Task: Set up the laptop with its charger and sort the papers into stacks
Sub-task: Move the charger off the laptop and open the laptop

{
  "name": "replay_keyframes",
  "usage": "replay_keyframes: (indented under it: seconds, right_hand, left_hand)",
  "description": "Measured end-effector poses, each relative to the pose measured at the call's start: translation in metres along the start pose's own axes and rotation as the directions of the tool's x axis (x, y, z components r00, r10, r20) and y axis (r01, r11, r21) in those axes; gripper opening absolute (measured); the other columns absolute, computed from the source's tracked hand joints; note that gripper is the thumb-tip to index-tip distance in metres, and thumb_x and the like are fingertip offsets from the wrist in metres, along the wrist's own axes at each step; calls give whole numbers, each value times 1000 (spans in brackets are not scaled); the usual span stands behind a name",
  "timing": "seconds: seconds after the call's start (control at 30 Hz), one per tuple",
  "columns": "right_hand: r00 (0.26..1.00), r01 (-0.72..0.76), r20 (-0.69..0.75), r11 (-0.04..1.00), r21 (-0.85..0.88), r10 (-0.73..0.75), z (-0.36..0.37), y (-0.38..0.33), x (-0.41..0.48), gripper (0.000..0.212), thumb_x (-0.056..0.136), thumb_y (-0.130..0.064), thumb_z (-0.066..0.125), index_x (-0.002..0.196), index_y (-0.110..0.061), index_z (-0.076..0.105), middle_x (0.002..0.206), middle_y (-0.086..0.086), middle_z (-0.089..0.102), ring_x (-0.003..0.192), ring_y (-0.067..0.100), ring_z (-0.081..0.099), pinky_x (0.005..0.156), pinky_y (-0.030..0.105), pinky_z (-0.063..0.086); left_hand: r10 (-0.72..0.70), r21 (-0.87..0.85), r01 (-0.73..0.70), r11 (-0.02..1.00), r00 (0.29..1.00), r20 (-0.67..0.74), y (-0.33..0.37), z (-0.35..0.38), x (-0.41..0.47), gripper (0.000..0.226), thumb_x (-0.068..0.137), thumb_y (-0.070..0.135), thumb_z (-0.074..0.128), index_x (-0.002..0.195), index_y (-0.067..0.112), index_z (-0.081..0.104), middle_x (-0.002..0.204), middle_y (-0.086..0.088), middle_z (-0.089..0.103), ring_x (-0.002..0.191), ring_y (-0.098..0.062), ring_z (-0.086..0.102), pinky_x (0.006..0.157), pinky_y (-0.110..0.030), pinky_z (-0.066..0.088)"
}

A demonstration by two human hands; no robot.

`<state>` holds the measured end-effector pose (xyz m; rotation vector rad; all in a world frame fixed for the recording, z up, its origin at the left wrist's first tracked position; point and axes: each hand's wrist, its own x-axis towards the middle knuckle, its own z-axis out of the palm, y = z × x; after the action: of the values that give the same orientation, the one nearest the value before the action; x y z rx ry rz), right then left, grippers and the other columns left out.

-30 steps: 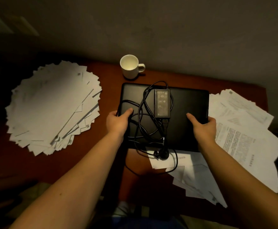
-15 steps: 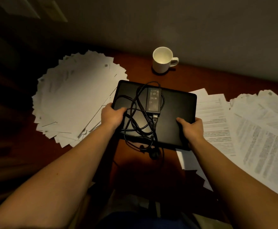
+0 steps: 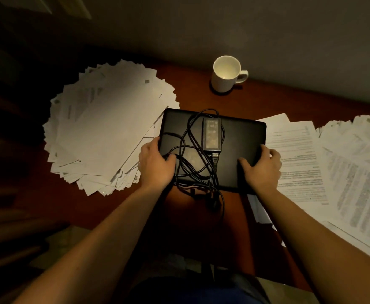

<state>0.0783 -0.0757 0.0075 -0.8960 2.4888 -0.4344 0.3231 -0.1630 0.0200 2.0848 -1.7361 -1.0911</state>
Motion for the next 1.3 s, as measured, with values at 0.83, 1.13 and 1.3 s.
replay_keyframes:
  seconds: [0.83, 1.13, 1.3]
  right_hand:
    - [887, -175, 459, 957, 231, 51, 16, -97, 9, 85, 77, -27, 84, 141, -18, 29, 132, 14, 49, 111, 34, 59, 92, 50, 56]
    - [790, -419, 601, 821, 388, 118, 6, -95, 6, 59, 78, -18, 82, 116, -15, 37, 105, 11, 62, 93, 28, 68, 77, 43, 60]
    - [668, -606, 739, 635, 478, 81, 8, -86, 1, 32, 82, -22, 78, 108, -9, 63, 94, 9, 65, 62, 11, 54, 59, 29, 47]
  left_hand:
    - [-583, -312, 836, 452, 541, 606, -27, 30, -58, 43, 97, 43, 61, 113, 3, 67, 99, -12, 75, 91, -25, 72, 77, -39, 56]
    - [-541, -770, 499, 397, 805, 243, -16, 36, -53, 18, 107, 18, 44, 117, 6, 54, 80, -10, 66, 67, -20, 67, 68, -36, 55]
    - [-463, -773, 429, 467, 864, 200, -15, 12, -44, 21, 108, 29, 40, 112, 13, 52, 69, -2, 49, 45, -14, 53, 52, -31, 47]
